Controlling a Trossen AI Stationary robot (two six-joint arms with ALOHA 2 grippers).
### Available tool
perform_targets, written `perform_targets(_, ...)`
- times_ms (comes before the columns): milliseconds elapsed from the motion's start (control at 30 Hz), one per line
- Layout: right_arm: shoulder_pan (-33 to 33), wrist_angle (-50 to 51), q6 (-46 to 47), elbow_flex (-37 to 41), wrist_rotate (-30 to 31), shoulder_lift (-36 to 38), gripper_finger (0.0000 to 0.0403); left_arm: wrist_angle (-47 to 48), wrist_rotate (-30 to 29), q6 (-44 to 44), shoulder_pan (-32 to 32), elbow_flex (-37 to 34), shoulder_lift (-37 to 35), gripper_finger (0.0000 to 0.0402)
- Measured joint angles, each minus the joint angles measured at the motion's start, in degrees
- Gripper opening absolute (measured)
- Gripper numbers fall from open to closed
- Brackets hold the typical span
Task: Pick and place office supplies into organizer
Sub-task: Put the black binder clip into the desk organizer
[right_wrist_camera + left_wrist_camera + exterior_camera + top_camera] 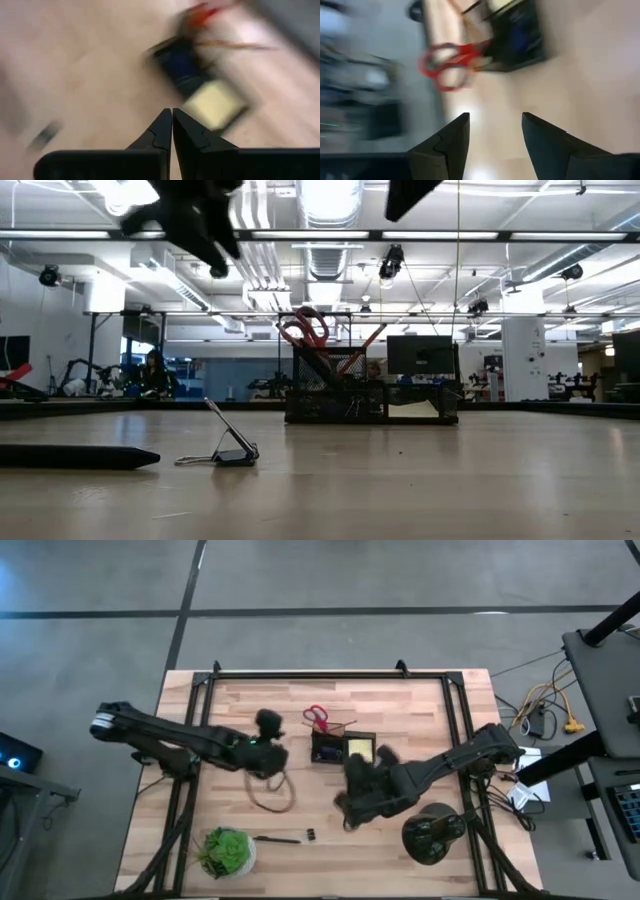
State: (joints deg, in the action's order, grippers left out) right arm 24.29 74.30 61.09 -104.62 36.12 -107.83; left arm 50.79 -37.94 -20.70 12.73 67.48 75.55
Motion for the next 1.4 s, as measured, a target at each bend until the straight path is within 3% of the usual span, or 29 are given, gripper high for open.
perform_targets(100, 0.38, -13.50, -12.67, 1.84, -10.69, -0.81, 0.0009, 1.12, 9.85, 17.76, 2.31, -0.68, -4.79, 0.0164)
perform_targets(200, 0.14, -22.74, -18.77, 3.36, -14.40, -3.35, 0.0009, 1.27, 16.75, 31.28, 4.07, -1.29, -8.66, 0.0164)
perform_targets(400, -2.32, -25.10, -25.07, 0.87, -24.45, -11.96, 0.0013, 2.72, 21.51, 42.63, 7.00, -1.37, -13.93, 0.0164)
perform_targets(567, -2.52, -24.73, -27.86, -4.46, -31.13, -18.59, 0.0054, 3.74, 21.89, 48.55, 8.19, -1.37, -16.17, 0.0164)
perform_targets(900, 0.26, -17.37, -57.55, -17.32, -30.81, -26.04, 0.0155, 9.20, 24.26, 56.64, 11.75, -4.12, -14.14, 0.0164)
perform_targets(1133, -0.75, -16.61, -63.76, -21.66, -31.25, -30.02, 0.0186, 8.11, 24.37, 59.54, 15.03, -7.57, -12.93, 0.0164)
perform_targets(1400, -2.08, -16.26, -69.23, -21.64, -33.18, -30.77, 0.0182, 6.75, 24.29, 60.50, 15.95, -8.90, -13.49, 0.0164)
